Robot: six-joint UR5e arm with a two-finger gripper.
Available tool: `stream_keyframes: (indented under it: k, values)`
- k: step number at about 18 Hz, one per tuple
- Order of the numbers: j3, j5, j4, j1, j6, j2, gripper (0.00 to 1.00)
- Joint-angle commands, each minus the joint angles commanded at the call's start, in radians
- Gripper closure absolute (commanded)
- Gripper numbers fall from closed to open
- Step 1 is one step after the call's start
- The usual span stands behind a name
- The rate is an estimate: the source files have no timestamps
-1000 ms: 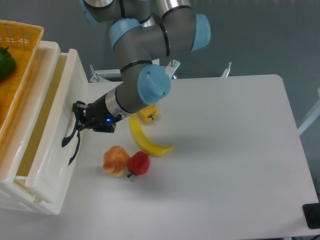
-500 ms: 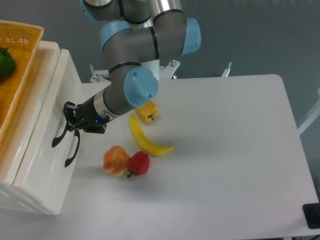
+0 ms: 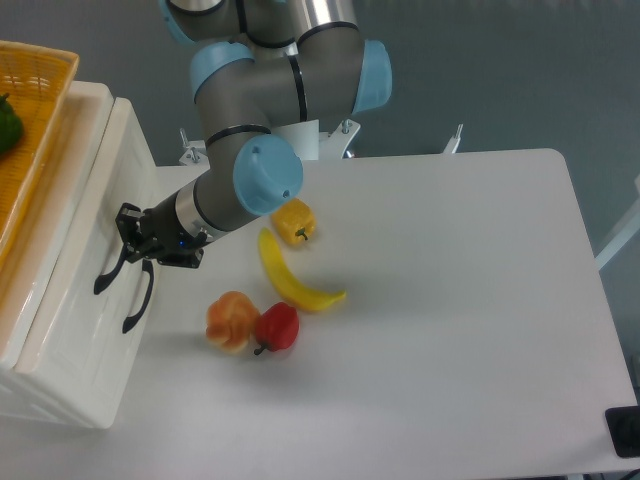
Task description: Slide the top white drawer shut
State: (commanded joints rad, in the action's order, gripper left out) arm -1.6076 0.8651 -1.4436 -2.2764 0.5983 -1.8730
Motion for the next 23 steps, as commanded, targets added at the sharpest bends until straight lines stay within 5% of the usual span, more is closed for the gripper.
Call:
stream_keyframes:
  k: [2, 3, 13, 18, 23]
  values:
    - [0.018, 0.002, 0.032, -0.028, 0.002, -0.015, 0.37]
    - [0.032, 0.023, 0.037, -0.043, 0.002, -0.026, 0.00]
    - [0.155, 0.313, 0.062, -0.247, 0.064, -0.028, 0.00]
    - [0.158, 0.388, 0.213, -0.362, 0.332, -0.041, 0.00]
    - [0.160, 0.388, 0.256, -0.537, 0.697, -0.115, 0.00]
